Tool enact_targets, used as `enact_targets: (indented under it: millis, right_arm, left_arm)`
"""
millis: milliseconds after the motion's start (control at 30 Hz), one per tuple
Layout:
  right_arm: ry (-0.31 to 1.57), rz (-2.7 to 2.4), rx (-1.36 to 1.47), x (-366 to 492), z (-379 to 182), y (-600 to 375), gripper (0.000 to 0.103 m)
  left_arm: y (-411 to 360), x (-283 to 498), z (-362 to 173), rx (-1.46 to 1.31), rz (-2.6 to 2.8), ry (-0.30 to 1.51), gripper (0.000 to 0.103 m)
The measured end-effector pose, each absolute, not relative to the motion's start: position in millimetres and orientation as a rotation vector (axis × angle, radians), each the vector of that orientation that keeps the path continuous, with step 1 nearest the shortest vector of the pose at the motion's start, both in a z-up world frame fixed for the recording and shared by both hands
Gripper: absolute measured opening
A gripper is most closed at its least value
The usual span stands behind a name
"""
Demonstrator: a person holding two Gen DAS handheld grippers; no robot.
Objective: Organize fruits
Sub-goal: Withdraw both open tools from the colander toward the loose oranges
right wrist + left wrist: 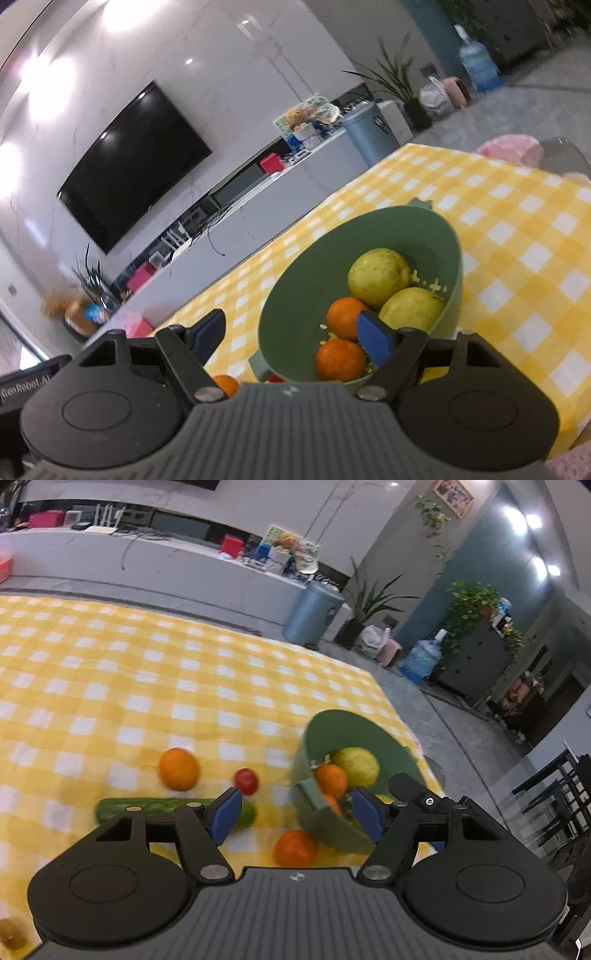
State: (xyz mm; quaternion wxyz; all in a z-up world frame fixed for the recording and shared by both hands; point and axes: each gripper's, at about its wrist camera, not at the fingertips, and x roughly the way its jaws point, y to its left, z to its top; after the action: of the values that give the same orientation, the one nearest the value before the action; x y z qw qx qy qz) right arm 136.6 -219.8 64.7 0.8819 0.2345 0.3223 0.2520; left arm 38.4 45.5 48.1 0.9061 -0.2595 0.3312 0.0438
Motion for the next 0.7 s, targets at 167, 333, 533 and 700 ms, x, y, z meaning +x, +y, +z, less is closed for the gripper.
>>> enact_targets:
  millis: [167, 333, 533, 700]
  right_arm:
    - [0.646, 0.580, 0.435, 129, 65, -208, 0.069]
    - [0.675, 0.631, 0.392, 124, 61, -194, 0.065]
    - [0.699, 0.600, 0.276, 121, 58, -177, 0.059]
    - [0.722, 0.633, 0.255, 115, 56, -172, 0.060]
  left_arm:
    - [62, 22, 41, -0.566, 0.141, 0.727, 0.080]
    - [88, 6, 38, -0.643, 0.203, 0.734, 0.080]
    - [105, -12, 37, -0.664, 0.234, 0.735, 0.080]
    - [106, -16, 33, -0.612, 0.251, 0.752, 0.080]
